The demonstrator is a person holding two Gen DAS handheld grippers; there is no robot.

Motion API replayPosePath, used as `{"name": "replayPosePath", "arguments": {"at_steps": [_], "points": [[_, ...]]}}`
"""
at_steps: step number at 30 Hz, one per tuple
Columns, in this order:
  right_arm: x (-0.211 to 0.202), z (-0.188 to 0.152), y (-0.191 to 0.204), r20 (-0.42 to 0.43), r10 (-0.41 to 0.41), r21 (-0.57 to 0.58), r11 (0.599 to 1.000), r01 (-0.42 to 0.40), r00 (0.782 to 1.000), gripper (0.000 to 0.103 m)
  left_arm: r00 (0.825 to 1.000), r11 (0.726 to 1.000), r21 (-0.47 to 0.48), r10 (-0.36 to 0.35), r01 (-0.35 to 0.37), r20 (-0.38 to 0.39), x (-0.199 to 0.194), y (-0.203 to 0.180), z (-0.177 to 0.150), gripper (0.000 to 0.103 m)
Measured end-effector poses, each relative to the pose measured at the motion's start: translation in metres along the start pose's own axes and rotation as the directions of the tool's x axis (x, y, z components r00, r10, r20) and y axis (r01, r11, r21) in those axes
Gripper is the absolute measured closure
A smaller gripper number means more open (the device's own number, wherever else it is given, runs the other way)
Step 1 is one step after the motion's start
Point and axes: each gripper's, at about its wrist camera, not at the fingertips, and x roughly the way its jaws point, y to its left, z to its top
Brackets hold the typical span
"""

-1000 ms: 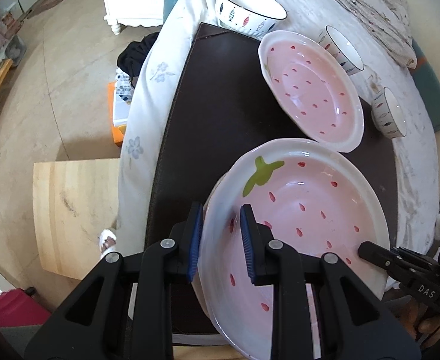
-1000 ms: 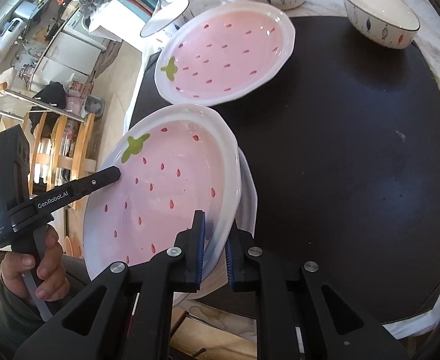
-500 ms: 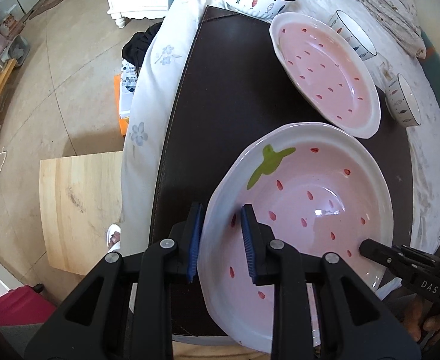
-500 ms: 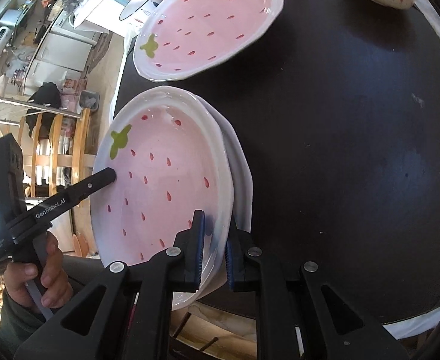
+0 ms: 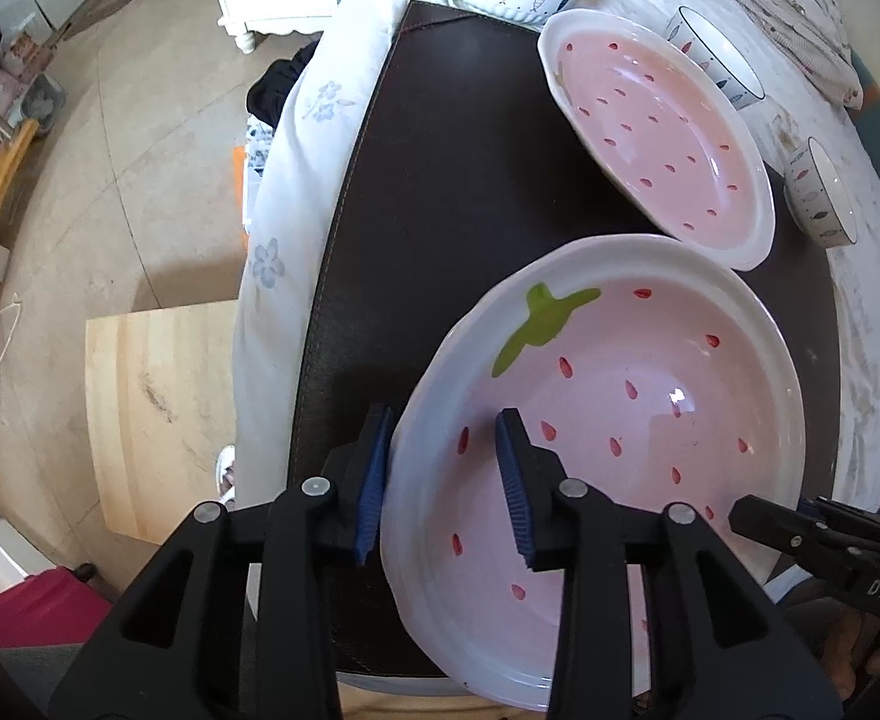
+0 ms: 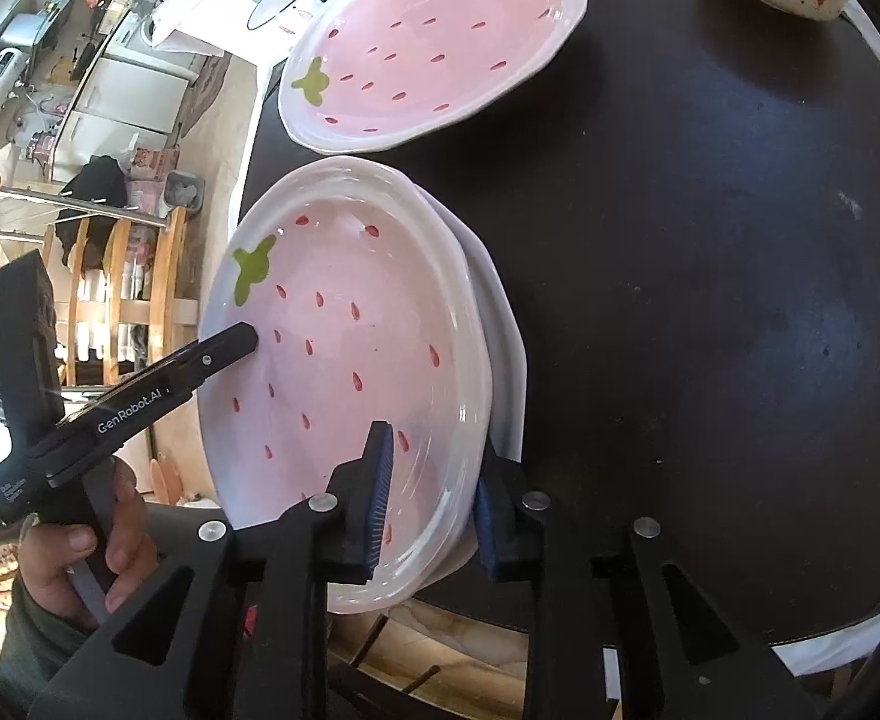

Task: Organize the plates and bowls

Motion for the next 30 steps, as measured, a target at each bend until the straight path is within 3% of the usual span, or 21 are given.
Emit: {"name": "replayPosePath", "arguments": {"at_steps": [3, 12, 16, 20, 22, 23, 24, 30], "points": [[-0.004, 0.0, -0.006, -0.001, 0.025, 0.037, 0.999, -0.025, 1.0, 0.075, 1.0, 1.0, -0.022, -0.011, 0.011, 0.001, 0.001, 0.003, -0.001, 0.071], [-0.008, -0.001, 0.001, 0.005, -0.002, 0.005, 1.0, 0.002, 1.0, 0.075, 1.0, 1.0, -0.016, -0.007, 0.007, -0.001, 0.001, 0.002, -0.001, 0.071], [-0.02, -0.003, 0.0, 0.057, -0.033, 0.007, 0.999, 0.033, 0.998, 0.075, 1.0, 1.0, -0.011, 0.0, 0.0, -0.012, 0.002, 0.001, -0.002, 0.068], [-0.04, -0.005, -0.004, 0.161, -0.071, 0.007, 0.997, 0.071, 0.984, 0.075, 1.0, 1.0, -0.028, 0.0, 0.0, -0.023, 0.002, 0.0, -0.001, 0.068], [-0.04, -0.006, -0.008, 0.172, -0.079, 0.022, 0.997, 0.077, 0.982, 0.061, 1.0, 0.999, -0.035, 0.005, -0.006, -0.03, 0.002, -0.001, -0.001, 0.068], [-0.037, -0.006, -0.01, 0.169, -0.083, 0.032, 0.996, 0.078, 0.982, 0.04, 1.0, 0.999, -0.036, 0.007, -0.008, -0.031, 0.002, -0.001, -0.001, 0.068], [-0.035, -0.007, -0.012, 0.169, -0.081, 0.041, 0.996, 0.075, 0.982, 0.034, 0.999, 0.999, -0.035, 0.007, -0.009, -0.032, 0.002, -0.002, -0.001, 0.068], [-0.005, -0.001, -0.015, 0.096, -0.051, 0.029, 0.998, 0.048, 0.994, 0.034, 0.999, 1.0, -0.003, 0.009, -0.009, -0.036, 0.005, -0.006, -0.002, 0.064]]}}
